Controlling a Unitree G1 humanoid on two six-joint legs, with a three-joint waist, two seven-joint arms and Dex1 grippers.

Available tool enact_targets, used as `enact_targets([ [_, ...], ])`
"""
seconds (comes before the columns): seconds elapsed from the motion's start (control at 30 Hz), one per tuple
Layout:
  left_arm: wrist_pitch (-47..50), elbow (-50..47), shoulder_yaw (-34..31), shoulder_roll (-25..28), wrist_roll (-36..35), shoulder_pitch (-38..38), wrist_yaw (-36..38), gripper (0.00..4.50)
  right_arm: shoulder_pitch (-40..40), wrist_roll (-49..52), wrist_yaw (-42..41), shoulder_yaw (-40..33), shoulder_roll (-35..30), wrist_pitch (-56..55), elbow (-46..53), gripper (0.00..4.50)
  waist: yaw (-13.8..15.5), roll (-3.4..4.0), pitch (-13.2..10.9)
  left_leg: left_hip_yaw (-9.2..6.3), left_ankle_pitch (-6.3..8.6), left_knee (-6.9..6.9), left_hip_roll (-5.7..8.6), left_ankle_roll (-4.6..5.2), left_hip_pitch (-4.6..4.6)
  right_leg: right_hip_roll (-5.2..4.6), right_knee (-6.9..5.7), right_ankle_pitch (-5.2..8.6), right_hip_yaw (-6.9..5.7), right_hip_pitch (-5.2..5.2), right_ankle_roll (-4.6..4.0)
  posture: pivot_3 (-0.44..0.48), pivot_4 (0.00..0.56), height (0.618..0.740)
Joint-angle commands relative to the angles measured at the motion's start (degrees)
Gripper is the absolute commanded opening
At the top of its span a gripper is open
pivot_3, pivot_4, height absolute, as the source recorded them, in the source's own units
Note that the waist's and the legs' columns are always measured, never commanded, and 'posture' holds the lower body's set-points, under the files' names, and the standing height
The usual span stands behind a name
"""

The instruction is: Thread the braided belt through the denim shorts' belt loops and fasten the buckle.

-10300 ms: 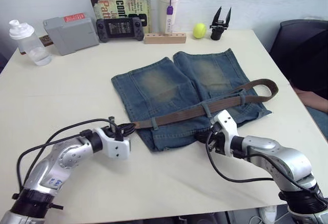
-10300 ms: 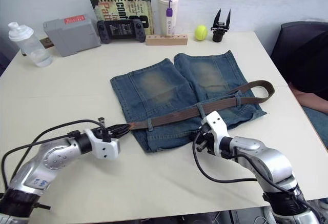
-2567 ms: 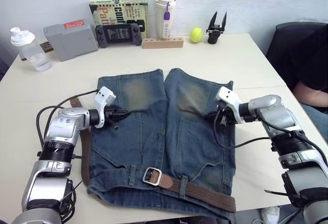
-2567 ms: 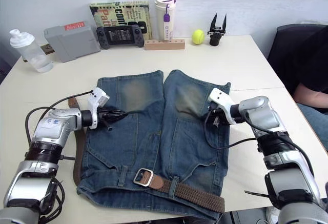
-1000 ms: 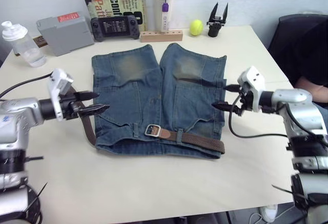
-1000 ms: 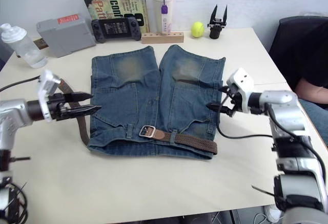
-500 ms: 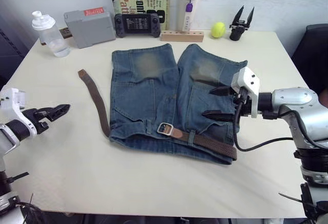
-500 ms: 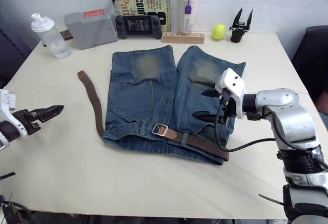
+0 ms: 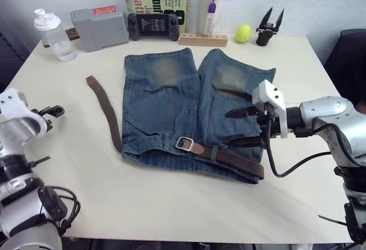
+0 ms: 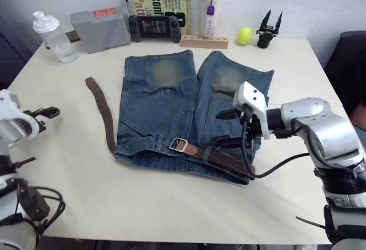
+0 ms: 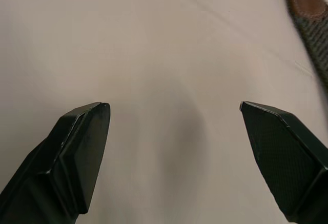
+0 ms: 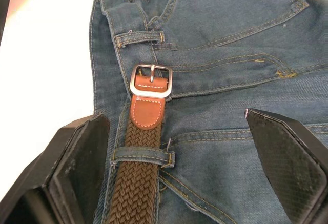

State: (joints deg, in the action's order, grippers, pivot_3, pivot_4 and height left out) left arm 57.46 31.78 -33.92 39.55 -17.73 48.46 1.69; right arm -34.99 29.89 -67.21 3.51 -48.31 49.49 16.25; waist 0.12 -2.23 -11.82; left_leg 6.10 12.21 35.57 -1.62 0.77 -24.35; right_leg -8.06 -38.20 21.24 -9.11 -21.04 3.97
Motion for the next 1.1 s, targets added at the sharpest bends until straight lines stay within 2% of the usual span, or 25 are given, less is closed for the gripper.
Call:
enact_targets([
  [0.03, -4.6, 6.2, 6.0, -1.5, 1.8, 6.0, 2.3, 4.43, 0.3, 2.5, 1.8, -2.5, 0.1, 0.9, 3.0, 4.50, 0.0, 0.00, 0.0, 0.01, 0.00, 0.02, -0.01, 0.00, 0.00, 0.02, 0.01, 0.00, 0.01, 0.00, 0.00, 0.000, 0.150, 0.713],
  [0.27, -15.1, 22.3, 15.2, -7.0, 7.3, 16.1, 2.3, 4.43, 2.5, 3.8, 6.0, -3.5, 0.7, 0.8, 5.7, 4.50, -0.2, -0.06, 0.0, 0.11, -0.01, 0.14, -0.07, 0.00, -0.03, 0.21, 0.00, -0.01, 0.08, -0.03, 0.01, 0.000, 0.150, 0.713],
  [0.4, -19.5, 30.2, 18.9, -10.0, 11.6, 21.0, -3.9, 4.43, 3.7, 3.8, 7.7, -3.8, 0.3, 0.2, 7.0, 4.50, -0.1, -0.08, 0.0, 0.09, -0.01, 0.25, -0.14, 0.00, -0.10, 0.30, -0.05, -0.01, 0.11, -0.10, 0.01, 0.000, 0.150, 0.713],
  [0.63, -18.5, 36.8, 24.2, -11.7, 17.9, 23.6, -15.9, 4.43, 3.6, -0.3, 13.3, -4.8, 0.6, -3.9, 4.2, 4.50, -0.4, -0.08, 0.0, 0.16, 0.01, 0.35, -0.19, 0.02, -0.11, 0.27, -0.14, -0.01, 0.21, -0.15, 0.02, 0.000, 0.150, 0.713],
  [0.77, -16.5, 38.5, 24.2, -12.0, 18.2, 25.5, -20.9, 3.49, 2.4, -2.9, 14.8, -3.8, 0.8, -6.5, 0.9, 4.50, -0.5, -0.09, 0.0, 0.32, 0.01, 0.37, -0.22, 0.01, -0.10, 0.28, -0.31, -0.01, 0.24, -0.30, 0.02, 0.000, 0.150, 0.713],
  [0.83, -16.2, 39.1, 23.4, -11.9, 17.4, 26.2, -22.2, 2.65, 1.4, -3.9, 15.3, -3.3, 1.2, -7.7, -0.4, 4.50, -0.5, -0.09, 0.0, 0.41, 0.01, 0.36, -0.22, 0.01, -0.11, 0.27, -0.35, -0.01, 0.28, -0.40, 0.02, 0.000, 0.150, 0.713],
  [0.93, -16.0, 39.4, 21.7, -11.9, 15.8, 26.8, -23.0, 1.72, 0.4, -4.8, 15.3, -2.7, 1.7, -8.6, -1.7, 4.50, -0.6, -0.09, 0.0, 0.47, 0.01, 0.37, -0.24, 0.01, -0.11, 0.29, -0.38, -0.01, 0.37, -0.45, 0.01, 0.000, 0.150, 0.713],
  [1.03, -16.2, 38.5, 19.6, -11.7, 14.2, 26.7, -22.7, 0.43, -0.3, -5.7, 15.3, -2.2, 1.9, -9.6, -3.1, 4.50, -0.5, -0.08, 0.0, 0.47, 0.01, 0.38, -0.24, 0.01, -0.11, 0.29, -0.39, -0.01, 0.52, -0.45, 0.02, 0.000, 0.150, 0.713],
  [1.07, -16.1, 38.2, 19.4, -11.6, 14.1, 26.7, -23.0, 0.15, -0.5, -6.0, 15.4, -2.1, 2.0, -9.8, -3.4, 4.50, -0.4, -0.08, 0.0, 0.48, 0.01, 0.39, -0.23, 0.01, -0.11, 0.29, -0.39, -0.01, 0.54, -0.45, 0.02, 0.000, 0.150, 0.713],
  [1.1, -16.6, 37.6, 19.2, -11.4, 14.3, 26.6, -23.8, 0.04, -0.7, -6.3, 15.4, -2.0, 2.1, -10.1, -3.8, 4.50, -0.4, -0.08, 0.0, 0.50, 0.01, 0.40, -0.23, 0.01, -0.11, 0.29, -0.40, -0.01, 0.57, -0.45, 0.01, 0.000, 0.150, 0.713],
])
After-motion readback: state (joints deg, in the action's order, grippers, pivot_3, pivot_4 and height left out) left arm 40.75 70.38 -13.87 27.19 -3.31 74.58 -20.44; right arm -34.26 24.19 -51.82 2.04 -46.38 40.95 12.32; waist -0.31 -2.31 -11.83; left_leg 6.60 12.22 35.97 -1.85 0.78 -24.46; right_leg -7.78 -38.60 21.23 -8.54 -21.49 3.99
